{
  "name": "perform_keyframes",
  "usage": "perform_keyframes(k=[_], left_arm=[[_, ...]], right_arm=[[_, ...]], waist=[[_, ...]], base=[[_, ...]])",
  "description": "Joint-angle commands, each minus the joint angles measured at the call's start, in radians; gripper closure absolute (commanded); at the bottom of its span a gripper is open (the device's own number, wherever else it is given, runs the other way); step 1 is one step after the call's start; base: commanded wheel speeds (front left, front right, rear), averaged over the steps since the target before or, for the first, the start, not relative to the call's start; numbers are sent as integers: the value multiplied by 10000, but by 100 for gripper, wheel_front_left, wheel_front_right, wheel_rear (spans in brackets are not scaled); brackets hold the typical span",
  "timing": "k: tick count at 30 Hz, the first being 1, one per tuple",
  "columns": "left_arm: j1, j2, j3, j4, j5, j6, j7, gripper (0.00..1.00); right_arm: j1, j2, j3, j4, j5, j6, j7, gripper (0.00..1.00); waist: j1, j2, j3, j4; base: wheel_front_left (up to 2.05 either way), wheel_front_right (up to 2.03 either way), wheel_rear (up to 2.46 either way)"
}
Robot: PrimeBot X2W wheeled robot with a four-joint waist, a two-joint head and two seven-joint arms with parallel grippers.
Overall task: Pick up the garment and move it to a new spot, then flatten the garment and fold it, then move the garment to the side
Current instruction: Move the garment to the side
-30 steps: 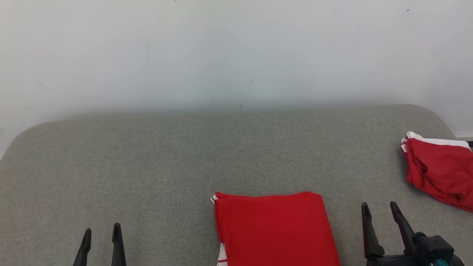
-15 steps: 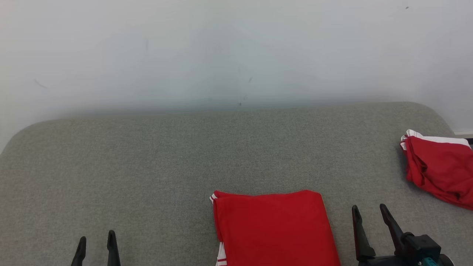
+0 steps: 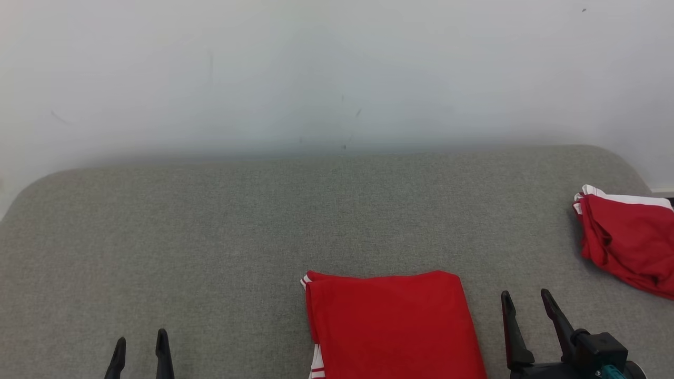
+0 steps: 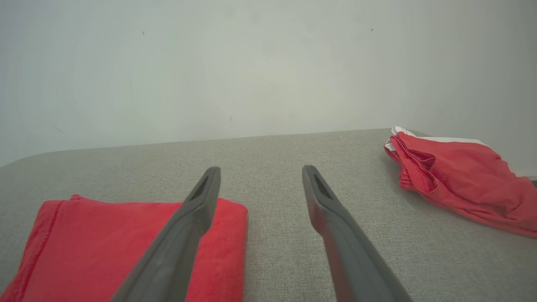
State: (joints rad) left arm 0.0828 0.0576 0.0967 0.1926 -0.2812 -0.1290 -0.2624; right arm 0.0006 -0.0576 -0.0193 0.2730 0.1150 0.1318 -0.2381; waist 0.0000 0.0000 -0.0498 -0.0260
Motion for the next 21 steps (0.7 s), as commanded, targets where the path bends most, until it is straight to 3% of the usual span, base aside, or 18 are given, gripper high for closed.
perform_keyframes(k=[1, 5, 7, 12, 14, 15, 21], left_arm=[[121, -28, -13, -4, 108, -6, -26, 0], [98, -36, -43, 18, 131, -10, -26, 0], [97, -37, -36, 19, 131, -12, -26, 0], [176, -39, -119, -20, 96, -15, -26, 0], [199, -39, -134, -48, 79, -14, -26, 0], [199, -39, -134, -48, 79, -14, -26, 0], [21, -45, -310, -58, 49, -15, -26, 0]], right_arm=[[-59, 15, -24, 22, 64, -28, 14, 0], [-138, 26, 102, 101, 166, -28, 306, 0], [-209, 39, 277, 206, 530, -28, 994, 0], [-619, 43, 240, 118, 1114, -28, 4179, 0], [-826, 40, -217, 19, 1139, -28, 5661, 0], [-826, 40, -217, 19, 1139, -28, 5661, 0], [-1492, 74, -731, -418, 1215, -28, 8615, 0]], waist=[[0, 0, 3, 20], [0, 0, 16, 68], [0, 0, 32, 74], [0, 0, 112, 36], [0, 0, 162, 39], [0, 0, 162, 39], [0, 0, 362, 266]], base=[[0, 0, 0], [0, 0, 0], [0, 0, 0], [0, 0, 0], [0, 0, 0], [0, 0, 0], [0, 0, 0]])
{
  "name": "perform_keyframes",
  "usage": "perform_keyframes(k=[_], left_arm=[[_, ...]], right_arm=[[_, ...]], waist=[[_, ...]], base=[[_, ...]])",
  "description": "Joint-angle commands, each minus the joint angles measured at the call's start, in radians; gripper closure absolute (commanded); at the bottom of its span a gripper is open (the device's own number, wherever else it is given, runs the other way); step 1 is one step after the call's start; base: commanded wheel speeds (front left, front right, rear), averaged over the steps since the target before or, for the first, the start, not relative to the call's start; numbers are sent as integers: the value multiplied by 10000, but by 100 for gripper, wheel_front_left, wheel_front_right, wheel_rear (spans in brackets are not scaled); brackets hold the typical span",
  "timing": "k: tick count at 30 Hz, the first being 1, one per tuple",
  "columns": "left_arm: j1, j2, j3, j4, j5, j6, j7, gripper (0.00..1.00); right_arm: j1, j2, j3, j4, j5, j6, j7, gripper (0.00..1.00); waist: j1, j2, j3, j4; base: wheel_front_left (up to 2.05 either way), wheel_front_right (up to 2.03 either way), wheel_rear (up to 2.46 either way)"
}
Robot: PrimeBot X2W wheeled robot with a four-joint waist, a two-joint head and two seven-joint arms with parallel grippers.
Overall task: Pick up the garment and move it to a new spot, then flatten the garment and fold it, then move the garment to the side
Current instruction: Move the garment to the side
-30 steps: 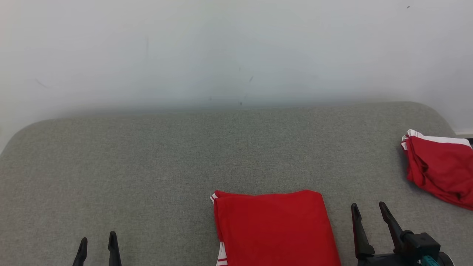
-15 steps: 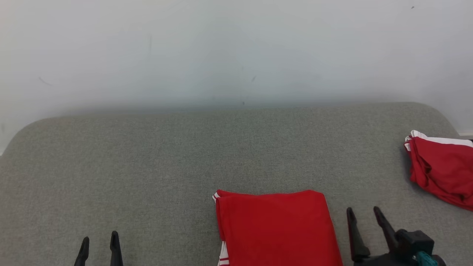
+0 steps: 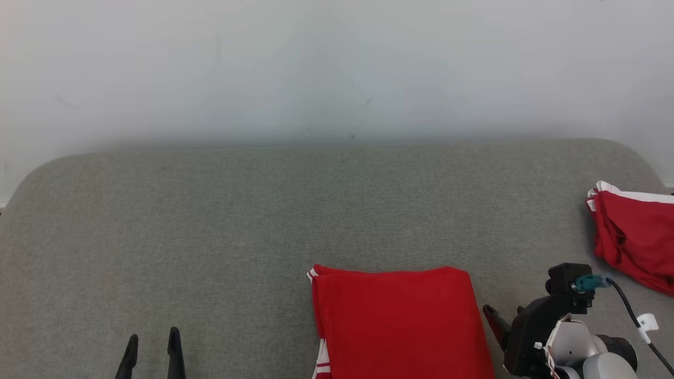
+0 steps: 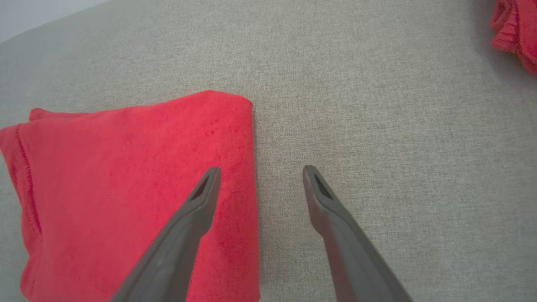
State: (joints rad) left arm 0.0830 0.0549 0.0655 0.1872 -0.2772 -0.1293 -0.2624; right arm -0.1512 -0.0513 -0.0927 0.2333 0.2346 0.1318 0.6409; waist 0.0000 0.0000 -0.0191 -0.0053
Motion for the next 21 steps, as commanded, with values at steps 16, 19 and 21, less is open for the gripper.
perform_keyframes(k=[16, 19, 21], left_arm=[[-247, 108, -356, 12, 17, -12, -26, 0], [-304, 103, -430, 63, -14, -12, -26, 0], [-324, 108, -440, 81, -35, -12, -26, 0]], right_arm=[[-1164, 9, 115, 2346, 157, -28, 1382, 0], [-1308, 29, 338, 2862, 255, -26, 1249, 0], [-1404, 51, 512, 3132, 301, -11, 1217, 0]], waist=[[0, 0, 446, 664], [0, 0, 467, 742], [0, 0, 477, 760]], base=[[0, 0, 0], [0, 0, 0], [0, 0, 0]])
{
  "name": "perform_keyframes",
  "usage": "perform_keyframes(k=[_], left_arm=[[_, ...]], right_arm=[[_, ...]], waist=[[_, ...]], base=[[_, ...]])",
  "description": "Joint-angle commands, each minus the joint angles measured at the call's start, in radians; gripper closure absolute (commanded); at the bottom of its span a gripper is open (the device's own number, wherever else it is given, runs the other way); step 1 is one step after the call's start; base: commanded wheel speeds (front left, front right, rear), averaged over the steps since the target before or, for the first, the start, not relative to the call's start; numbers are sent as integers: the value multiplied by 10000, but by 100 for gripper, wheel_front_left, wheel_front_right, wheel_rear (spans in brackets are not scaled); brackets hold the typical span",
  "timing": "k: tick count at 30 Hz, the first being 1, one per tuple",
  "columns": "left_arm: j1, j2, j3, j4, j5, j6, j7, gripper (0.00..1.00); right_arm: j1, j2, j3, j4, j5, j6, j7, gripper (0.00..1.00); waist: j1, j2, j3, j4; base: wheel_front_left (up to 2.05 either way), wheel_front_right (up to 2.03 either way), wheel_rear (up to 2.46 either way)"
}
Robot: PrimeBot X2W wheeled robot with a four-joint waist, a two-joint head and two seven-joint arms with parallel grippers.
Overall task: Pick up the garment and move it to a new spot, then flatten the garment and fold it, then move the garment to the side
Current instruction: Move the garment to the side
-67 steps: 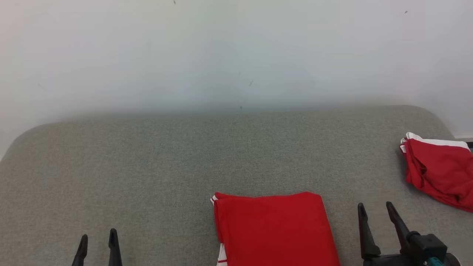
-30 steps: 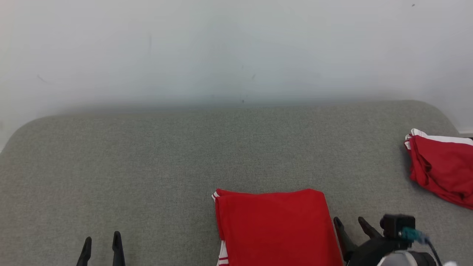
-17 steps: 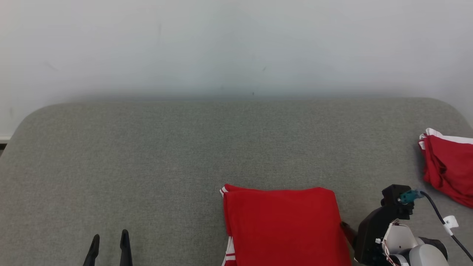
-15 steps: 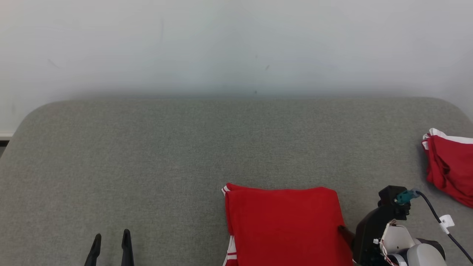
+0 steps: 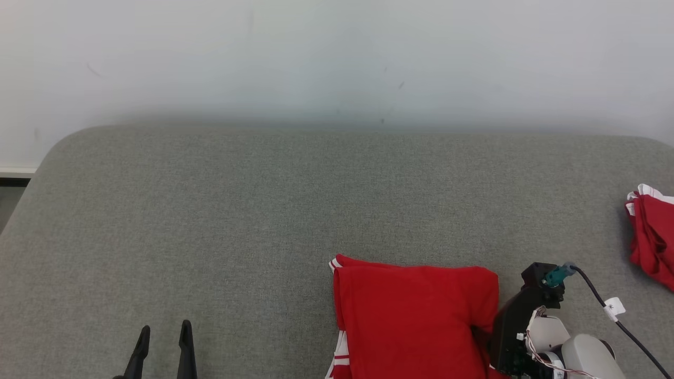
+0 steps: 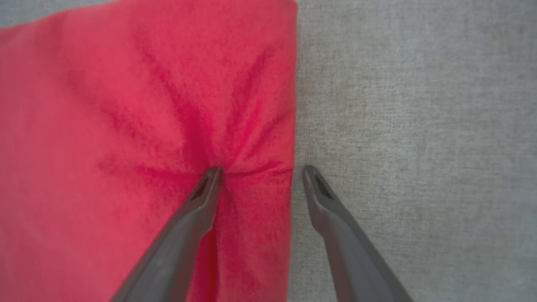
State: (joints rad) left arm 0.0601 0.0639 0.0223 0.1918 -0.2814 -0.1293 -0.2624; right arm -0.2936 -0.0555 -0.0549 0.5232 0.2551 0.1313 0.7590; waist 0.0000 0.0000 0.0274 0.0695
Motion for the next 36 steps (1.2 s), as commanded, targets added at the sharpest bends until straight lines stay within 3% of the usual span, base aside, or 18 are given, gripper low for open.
perform_keyframes(k=[1, 2, 3, 4, 14, 23, 28, 36], left_arm=[[-96, 20, -2, 37, -1, -12, -26, 0], [-95, 20, 8, 35, -3, -12, -26, 0], [-93, 19, 14, 30, -2, -13, -26, 0], [-93, 18, 21, 17, -4, -13, -26, 0], [-253, -16, 231, -566, 120, -13, -26, 0], [-923, -7, -87, -1352, 265, -13, -25, 0], [-1389, 59, -315, -1674, 297, -13, -25, 0], [-1825, 228, -462, -1800, 374, -13, -27, 0]], right_arm=[[-3, 95, 183, 348, 91, 3, 5, 0], [-28, 104, 280, 445, 42, 3, -1, 35], [-90, 109, 319, 468, -23, 3, -113, 56], [-179, 104, 277, 451, -139, 3, -299, 100], [-1019, -45, -85, -114, -1302, -10, -883, 100], [-3262, -1237, -327, -720, -2030, -10, -168, 100], [-4185, -1956, -1069, -1186, -2260, -10, 414, 100], [-4332, -2717, -2666, -2351, -2675, -10, 1071, 100]], waist=[[0, 0, 15, 13], [0, 0, 18, 14], [0, 0, 27, 11], [0, 0, 38, 0], [0, 0, 347, -509], [0, 0, 1711, -973], [0, 0, 2530, -1200], [0, 0, 3344, -1457]], base=[[0, 0, 0], [0, 0, 0], [0, 0, 0], [0, 0, 0], [0, 0, 0], [0, 0, 0], [0, 0, 0], [0, 0, 0]])
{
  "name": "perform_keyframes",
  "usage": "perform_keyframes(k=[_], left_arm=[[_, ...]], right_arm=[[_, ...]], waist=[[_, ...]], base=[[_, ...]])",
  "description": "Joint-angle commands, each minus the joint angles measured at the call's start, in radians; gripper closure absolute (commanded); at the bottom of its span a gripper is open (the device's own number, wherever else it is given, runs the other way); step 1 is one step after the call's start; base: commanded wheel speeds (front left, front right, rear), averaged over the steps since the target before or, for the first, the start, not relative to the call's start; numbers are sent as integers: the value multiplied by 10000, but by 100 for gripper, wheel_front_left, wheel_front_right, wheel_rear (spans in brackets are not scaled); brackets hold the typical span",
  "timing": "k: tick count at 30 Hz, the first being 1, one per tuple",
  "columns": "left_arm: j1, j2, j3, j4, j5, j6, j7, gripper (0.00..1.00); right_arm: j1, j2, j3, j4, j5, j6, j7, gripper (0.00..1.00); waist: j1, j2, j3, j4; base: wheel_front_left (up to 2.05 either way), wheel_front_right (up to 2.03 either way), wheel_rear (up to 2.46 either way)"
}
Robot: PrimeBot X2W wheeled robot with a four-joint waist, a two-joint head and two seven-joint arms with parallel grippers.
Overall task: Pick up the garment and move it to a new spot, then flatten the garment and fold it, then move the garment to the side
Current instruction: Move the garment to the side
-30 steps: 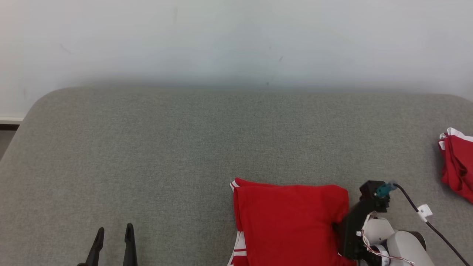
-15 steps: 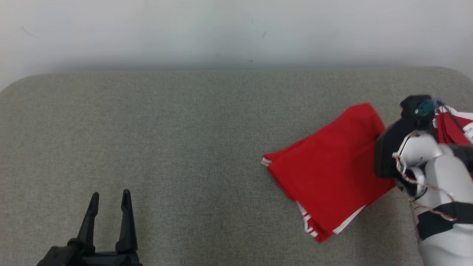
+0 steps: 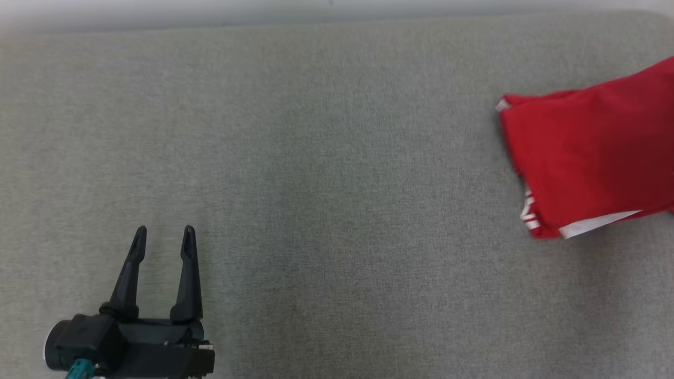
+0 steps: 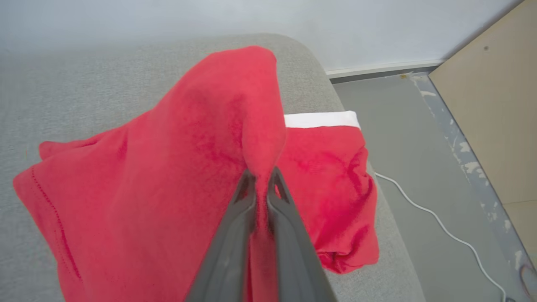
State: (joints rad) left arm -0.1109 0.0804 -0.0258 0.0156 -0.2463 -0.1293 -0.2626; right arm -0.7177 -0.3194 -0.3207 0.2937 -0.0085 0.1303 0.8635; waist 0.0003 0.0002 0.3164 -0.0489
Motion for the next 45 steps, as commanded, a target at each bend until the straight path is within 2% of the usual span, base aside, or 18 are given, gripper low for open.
perform_keyframes(k=[1, 9, 20, 28, 29, 30, 31, 32, 33, 39, 45], left_arm=[[-182, 84, -3, -43, 36, -13, -25, 0], [-633, 355, -340, -127, 86, -13, -25, 0], [-1009, 776, -785, -204, 99, -13, -23, 0], [-1076, 937, -852, -213, 197, -12, -25, 0], [-1115, 956, -858, -217, 207, -13, -25, 0], [-1156, 968, -857, -239, 216, -13, -25, 0], [-1185, 977, -893, -259, 201, -13, -25, 0], [-1211, 1012, -923, -272, 238, -13, -25, 0], [-1193, 1028, -948, -265, 215, -11, -25, 0], [-952, 1198, -1092, -370, 136, 3, -25, 0], [-508, 782, -614, -254, -7, 75, -25, 0]], right_arm=[[-126, -202, -106, -186, -94, 0, -35, 100], [13, -1331, -602, -799, -1252, 0, -156, 100], [580, -3433, -317, 727, -2598, 0, -2665, 100], [716, -3438, -766, 1366, -3135, -2, -3941, 100], [805, -3375, -811, 1438, -3122, -2, -4215, 64], [857, -3313, -819, 1479, -3100, 0, -4538, 63], [912, -3306, -764, 1521, -3136, 0, -4849, 39], [912, -3274, -751, 1588, -3154, -2, -5105, 2], [941, -3204, -797, 1655, -3128, -2, -5255, 0], [1249, -2528, -602, 1516, -2856, 0, -5843, 0], [1804, -1792, -65, 1161, -1859, 0, -6576, 0]], waist=[[-3, -2, 536, -292], [-3, -2, 1246, -260], [-3, -2, 2134, 31], [-3, -2, 2285, -47], [-3, -2, 2282, -68], [-3, -2, 2269, -102], [-3, -2, 2249, -130], [-3, -2, 2200, -154], [-3, -2, 2137, -182], [-3, -2, 1384, -333], [-3, -2, 53, -287]], base=[[0, 0, 0], [0, 0, 0], [0, 0, 0], [0, 0, 0], [0, 0, 0], [0, 0, 0], [0, 0, 0], [0, 0, 0], [0, 0, 0], [0, 0, 0], [0, 0, 0]])
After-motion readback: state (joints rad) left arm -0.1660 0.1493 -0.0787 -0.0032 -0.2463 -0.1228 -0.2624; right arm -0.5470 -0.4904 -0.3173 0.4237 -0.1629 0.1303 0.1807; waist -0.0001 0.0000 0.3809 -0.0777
